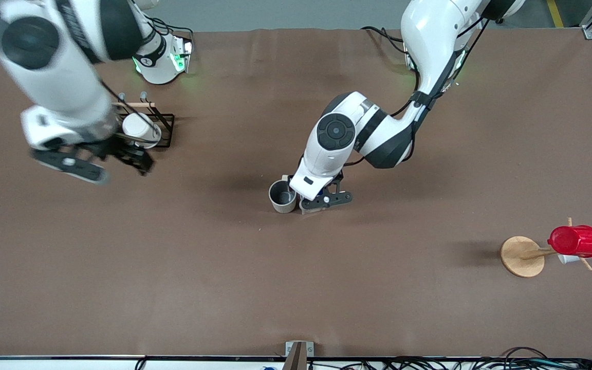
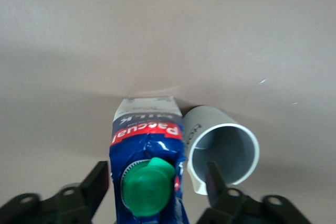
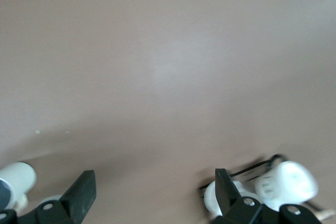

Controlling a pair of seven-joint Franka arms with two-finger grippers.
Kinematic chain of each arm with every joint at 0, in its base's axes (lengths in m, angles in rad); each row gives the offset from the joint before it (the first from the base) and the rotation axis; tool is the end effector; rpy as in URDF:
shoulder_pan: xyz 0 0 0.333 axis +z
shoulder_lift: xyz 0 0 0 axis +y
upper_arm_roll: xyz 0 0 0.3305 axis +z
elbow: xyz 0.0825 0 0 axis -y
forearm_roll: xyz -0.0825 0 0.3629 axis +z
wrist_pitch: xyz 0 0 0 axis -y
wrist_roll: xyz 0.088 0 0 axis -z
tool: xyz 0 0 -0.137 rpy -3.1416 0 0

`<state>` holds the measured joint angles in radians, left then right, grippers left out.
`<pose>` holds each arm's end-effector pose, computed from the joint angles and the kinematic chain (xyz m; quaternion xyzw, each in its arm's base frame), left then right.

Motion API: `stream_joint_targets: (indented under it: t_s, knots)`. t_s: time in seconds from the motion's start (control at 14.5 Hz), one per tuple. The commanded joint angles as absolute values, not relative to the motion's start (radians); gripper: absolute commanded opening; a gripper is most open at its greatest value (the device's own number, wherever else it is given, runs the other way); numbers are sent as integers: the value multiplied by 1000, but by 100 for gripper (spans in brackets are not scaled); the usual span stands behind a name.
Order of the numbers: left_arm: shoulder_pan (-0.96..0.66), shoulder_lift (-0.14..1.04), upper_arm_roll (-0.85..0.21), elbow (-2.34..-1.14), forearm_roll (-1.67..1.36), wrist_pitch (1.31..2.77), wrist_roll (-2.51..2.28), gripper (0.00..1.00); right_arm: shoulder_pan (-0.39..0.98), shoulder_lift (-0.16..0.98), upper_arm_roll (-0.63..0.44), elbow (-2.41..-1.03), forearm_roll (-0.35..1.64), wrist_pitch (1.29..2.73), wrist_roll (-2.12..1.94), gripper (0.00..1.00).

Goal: Place cup and milk on table

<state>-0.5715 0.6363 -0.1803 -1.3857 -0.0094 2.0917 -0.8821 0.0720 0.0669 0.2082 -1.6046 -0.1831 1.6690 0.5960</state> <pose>0.5447 -0.4748 0.3409 0.9938 0.0865 -0.0143 0.0677 0.5468 0.1295 0.5682 0.9854 -0.1480 0.0352 0.0764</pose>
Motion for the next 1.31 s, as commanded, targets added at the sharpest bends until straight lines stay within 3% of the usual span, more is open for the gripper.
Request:
stream_joint_targets:
  t_s: [0.0,0.21,0.42,0.9,1.25]
  knots:
    - [-552,534,-158,-1388,9,2036,-865,100,-8,-30,140,-1644,-91,1626,348,100]
    - [-453,410,-133,-1388,18,1881,-766,100,14,-46,-49,-1580,-57,1548,148,100]
    - [-339,283,-138,-1391,136,1742,-562,100,-44,6,-48,-1457,-22,1490,104,100]
    - [-105,100,-147,-1404,74,1549,-200,100,-38,8,-46,-1459,-6,1479,63,100]
    - [-43,-70,-129,-1589,-2,1549,-65,100,-37,8,-46,-1459,-6,1477,64,100]
